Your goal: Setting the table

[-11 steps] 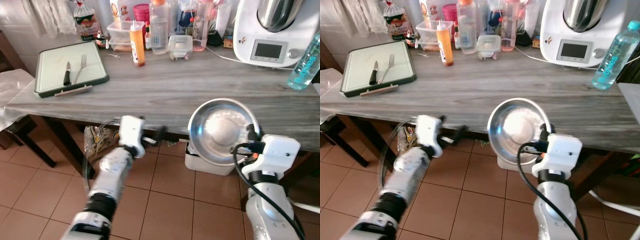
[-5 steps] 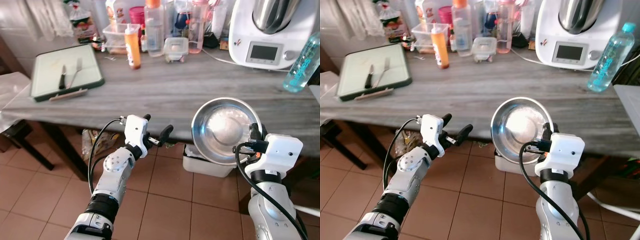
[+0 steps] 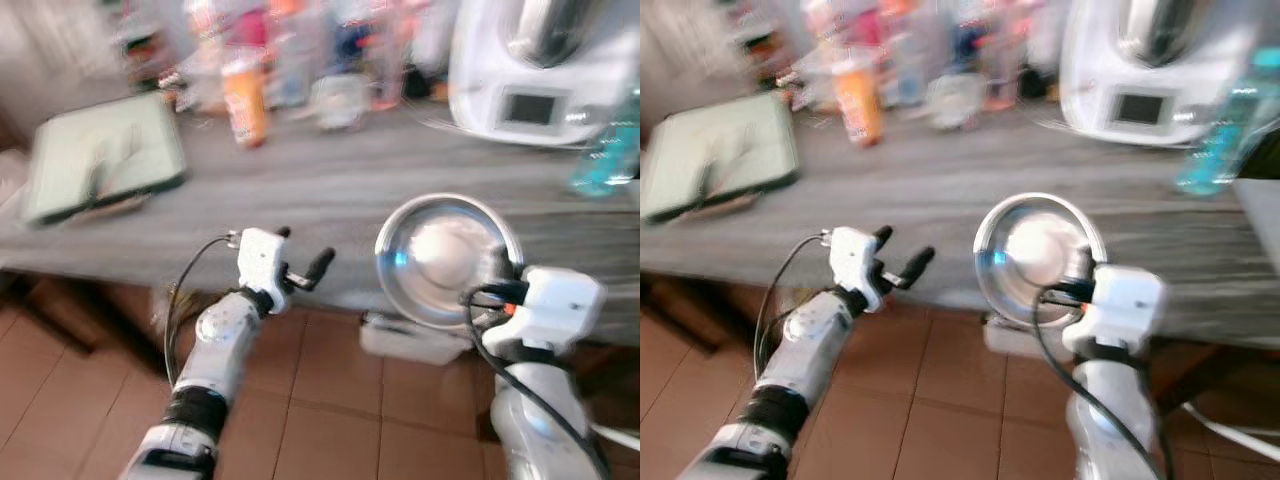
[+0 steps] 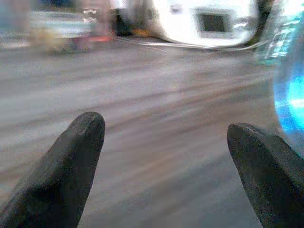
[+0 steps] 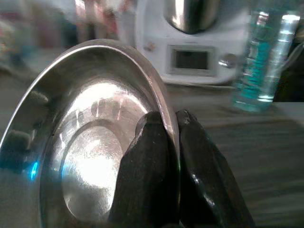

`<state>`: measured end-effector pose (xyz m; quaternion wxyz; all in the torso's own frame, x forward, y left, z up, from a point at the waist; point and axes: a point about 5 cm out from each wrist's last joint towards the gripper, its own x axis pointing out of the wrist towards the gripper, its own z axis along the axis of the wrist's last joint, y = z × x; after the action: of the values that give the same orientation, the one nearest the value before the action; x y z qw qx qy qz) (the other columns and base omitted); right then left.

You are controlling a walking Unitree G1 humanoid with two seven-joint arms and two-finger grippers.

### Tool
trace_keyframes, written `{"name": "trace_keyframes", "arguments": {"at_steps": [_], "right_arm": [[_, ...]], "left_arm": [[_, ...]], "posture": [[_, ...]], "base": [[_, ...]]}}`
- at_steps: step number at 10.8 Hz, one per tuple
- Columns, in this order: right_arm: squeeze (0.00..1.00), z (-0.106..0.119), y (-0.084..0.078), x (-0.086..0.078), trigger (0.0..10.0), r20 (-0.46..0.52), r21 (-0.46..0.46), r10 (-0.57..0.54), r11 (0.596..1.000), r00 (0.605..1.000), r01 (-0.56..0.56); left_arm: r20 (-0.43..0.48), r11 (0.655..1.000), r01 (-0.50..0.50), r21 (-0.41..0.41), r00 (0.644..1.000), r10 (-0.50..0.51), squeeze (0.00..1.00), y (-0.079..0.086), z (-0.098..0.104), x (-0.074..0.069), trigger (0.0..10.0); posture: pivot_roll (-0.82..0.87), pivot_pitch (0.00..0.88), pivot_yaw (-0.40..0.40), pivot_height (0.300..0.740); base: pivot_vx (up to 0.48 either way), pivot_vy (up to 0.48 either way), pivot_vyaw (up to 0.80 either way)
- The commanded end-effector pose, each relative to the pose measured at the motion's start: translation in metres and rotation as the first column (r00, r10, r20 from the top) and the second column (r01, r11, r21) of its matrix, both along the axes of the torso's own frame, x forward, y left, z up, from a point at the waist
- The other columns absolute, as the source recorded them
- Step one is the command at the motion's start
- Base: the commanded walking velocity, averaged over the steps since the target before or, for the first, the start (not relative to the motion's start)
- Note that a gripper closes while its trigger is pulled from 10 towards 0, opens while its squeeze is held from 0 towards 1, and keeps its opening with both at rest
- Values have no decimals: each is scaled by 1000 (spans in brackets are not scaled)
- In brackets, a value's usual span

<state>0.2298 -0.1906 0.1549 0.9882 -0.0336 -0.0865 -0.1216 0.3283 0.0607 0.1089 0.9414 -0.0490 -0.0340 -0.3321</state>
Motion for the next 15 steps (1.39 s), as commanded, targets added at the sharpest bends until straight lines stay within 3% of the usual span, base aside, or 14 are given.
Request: {"name": "trace_keyframes", "arguments": {"at_steps": [1, 3, 6, 9, 11, 15], "right_arm": [[0, 8, 15, 4, 10000, 38, 24, 54, 998, 998, -55], [0, 7, 15, 5, 10000, 35, 22, 60, 998, 998, -60], [0, 6, 16, 4, 10000, 31, 26, 68, 997, 997, -69], [0, 4, 19, 6, 10000, 31, 67, 76, 995, 997, -78], [0, 1, 19, 11, 10000, 32, 181, 57, 982, 998, -61], [0, -23, 24, 14, 10000, -52, 319, 85, 946, 995, -64]], "left_arm": [[8, 998, -50, 30, 999, 50, 0, 23, -1, 3, 10000], [-2, 999, -47, 21, 999, 47, 0, 25, -2, 1, 10000], [-22, 994, 103, 47, 995, -102, 0, 34, -3, -7, 10000], [-53, 941, 323, 103, 946, -319, 0, 48, 6, -17, 10000], [-111, 874, 458, 163, 889, -445, 0, 51, 5, -25, 10000], [-137, 854, 494, 161, 868, -477, 0, 48, 4, -26, 10000]], "posture": [[-3, 75, 48, 740], [-1, 76, 44, 740], [6, 75, 32, 740], [14, 76, 33, 740], [10, 80, 46, 740], [6, 76, 49, 740]], "base": [[311, 0, 0], [150, 0, 0], [0, 0, 0], [0, 0, 0], [0, 0, 0], [0, 0, 0]]}}
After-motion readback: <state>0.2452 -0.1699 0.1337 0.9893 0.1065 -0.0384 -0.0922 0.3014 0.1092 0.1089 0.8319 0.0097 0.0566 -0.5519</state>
